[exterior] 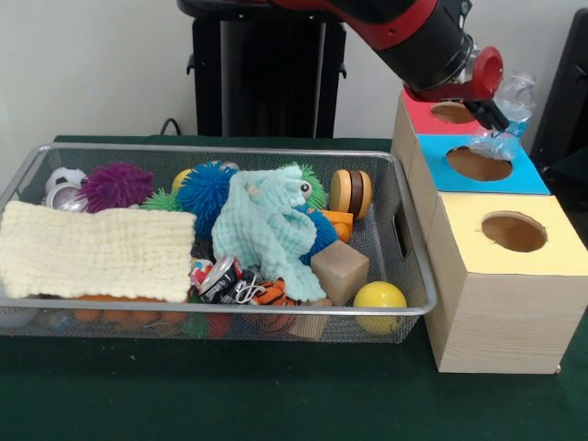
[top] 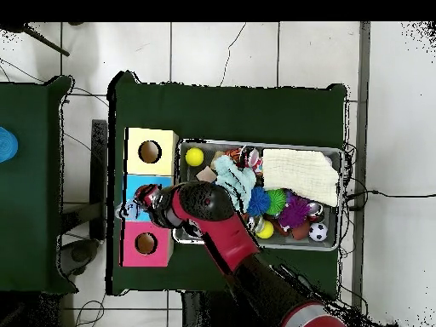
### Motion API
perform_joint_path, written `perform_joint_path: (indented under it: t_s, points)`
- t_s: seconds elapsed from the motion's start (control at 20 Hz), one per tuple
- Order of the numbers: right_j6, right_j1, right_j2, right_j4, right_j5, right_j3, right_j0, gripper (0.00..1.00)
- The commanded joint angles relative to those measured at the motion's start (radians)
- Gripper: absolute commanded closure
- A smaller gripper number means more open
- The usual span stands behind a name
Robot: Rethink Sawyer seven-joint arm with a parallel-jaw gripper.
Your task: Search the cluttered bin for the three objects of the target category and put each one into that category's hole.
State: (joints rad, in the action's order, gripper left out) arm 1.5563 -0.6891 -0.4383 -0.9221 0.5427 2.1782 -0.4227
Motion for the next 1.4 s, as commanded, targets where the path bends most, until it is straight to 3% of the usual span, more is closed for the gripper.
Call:
perform_joint_path:
  t_s: [0.05,0.95,1.4]
  points:
    - [-0.013,0.067,-0.056,0.065,-0.095,-0.041,-0.033,1.00]
    - [0.057,0.084,-0.044,0.188,-0.073,-0.087,-0.052,1.00]
    - [0.040,0.085,-0.081,0.221,-0.139,-0.074,-0.078,1.00]
